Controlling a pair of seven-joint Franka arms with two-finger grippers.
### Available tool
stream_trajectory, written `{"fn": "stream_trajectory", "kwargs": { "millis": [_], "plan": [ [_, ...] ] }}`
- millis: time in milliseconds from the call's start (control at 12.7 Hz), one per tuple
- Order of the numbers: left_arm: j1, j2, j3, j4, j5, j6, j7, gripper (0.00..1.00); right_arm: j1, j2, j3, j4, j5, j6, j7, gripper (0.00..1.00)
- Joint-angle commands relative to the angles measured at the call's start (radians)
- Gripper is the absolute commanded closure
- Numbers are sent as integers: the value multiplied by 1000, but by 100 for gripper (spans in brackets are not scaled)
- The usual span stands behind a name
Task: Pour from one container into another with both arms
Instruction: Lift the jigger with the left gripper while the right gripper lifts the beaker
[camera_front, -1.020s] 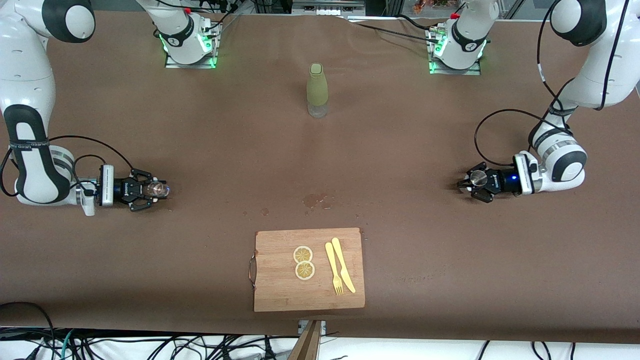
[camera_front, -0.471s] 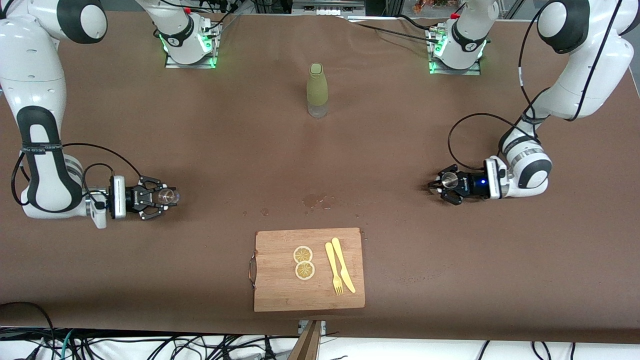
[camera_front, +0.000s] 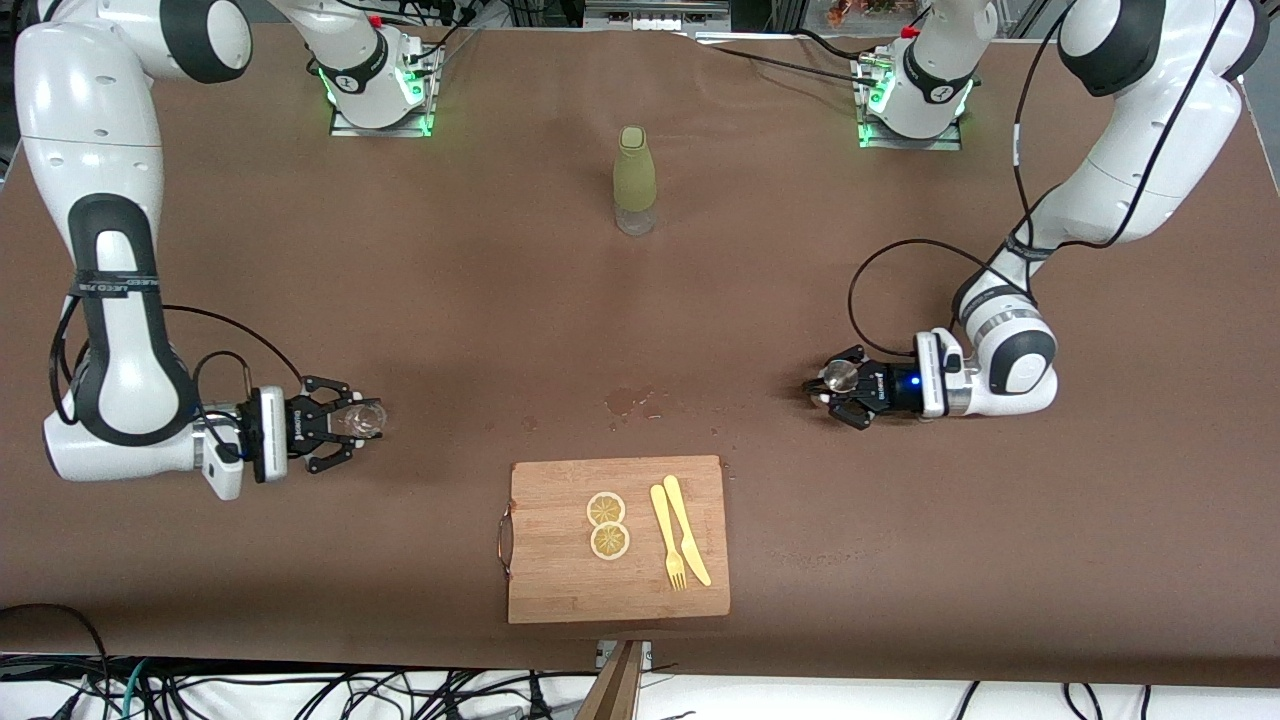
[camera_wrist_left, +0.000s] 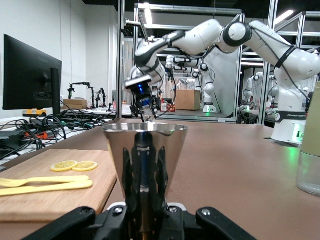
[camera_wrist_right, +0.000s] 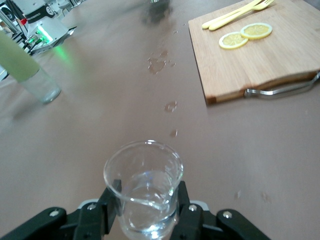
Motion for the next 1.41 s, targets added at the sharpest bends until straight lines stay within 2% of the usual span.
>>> {"fn": "stream_trajectory", "kwargs": {
  "millis": [0,235,706,863,1020,1334],
  "plan": [
    [-22,8,-48,10,-70,62,-12,100,79,-19,-11,62,-44,-19,154,66],
    [-65,22,-91,11,-126,138,-10,100,172,-54,-13,88,-97,13,315,66],
    [-176,24,-155,17,-147,356,-8,100,367,-108,-13,83,-266,94,633,66],
    [-183,33,-200,17,-147,436,-8,100,418,-108,-23,83,-274,136,713,66],
    [-202,39,-209,19,-156,487,-8,100,478,-112,-60,83,-279,171,794,66],
    [-246,111,-230,77,-213,493,36,100,533,-114,-82,87,-288,214,899,66]
  ]
}}
